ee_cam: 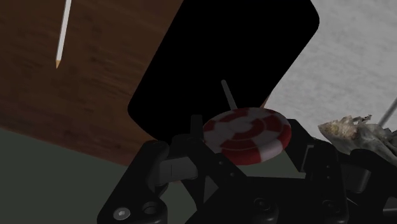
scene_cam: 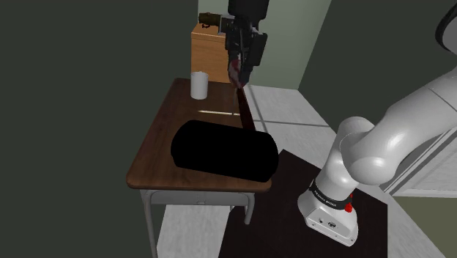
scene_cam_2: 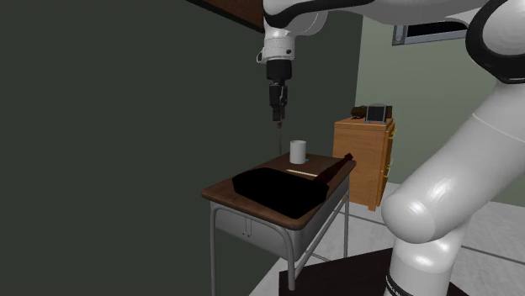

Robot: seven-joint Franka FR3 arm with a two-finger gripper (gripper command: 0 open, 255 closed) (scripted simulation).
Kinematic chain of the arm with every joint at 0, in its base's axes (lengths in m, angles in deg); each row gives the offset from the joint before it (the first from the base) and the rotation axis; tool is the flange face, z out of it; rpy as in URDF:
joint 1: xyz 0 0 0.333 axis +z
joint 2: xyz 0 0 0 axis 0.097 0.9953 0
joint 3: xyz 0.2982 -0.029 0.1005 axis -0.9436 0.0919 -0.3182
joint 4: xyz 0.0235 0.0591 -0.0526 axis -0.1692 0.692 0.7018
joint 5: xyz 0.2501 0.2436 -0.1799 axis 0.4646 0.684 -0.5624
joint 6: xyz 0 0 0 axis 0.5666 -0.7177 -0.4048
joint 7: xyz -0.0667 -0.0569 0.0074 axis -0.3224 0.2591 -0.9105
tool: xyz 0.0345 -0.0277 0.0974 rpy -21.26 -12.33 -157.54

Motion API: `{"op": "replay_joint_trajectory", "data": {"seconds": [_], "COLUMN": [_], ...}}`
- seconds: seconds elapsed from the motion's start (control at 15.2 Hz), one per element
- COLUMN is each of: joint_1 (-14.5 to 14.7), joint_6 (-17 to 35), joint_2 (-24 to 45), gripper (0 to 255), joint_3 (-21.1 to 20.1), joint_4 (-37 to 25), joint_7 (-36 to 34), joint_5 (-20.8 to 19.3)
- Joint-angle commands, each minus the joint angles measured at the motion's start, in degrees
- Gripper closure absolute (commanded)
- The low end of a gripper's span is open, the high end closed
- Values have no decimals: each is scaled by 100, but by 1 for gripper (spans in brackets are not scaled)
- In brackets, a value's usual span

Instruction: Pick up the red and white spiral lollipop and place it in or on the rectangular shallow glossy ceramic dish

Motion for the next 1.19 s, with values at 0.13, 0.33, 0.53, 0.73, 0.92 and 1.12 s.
{"op": "replay_joint_trajectory", "data": {"seconds": [0.13, 0.33, 0.53, 0.73, 0.92, 1.12], "joint_1": [16, 27, 38, 49, 59, 66], "joint_6": [300, 524, 747, 971, 1196, 1362], "joint_2": [-113, -175, -226, -266, -296, -311], "gripper": [255, 255, 255, 255, 255, 255], "joint_3": [-8, -18, -31, -45, -62, -76], "joint_4": [410, 695, 970, 1234, 1488, 1668], "joint_7": [18, 28, 38, 45, 52, 56], "joint_5": [27, 44, 62, 79, 97, 109]}}
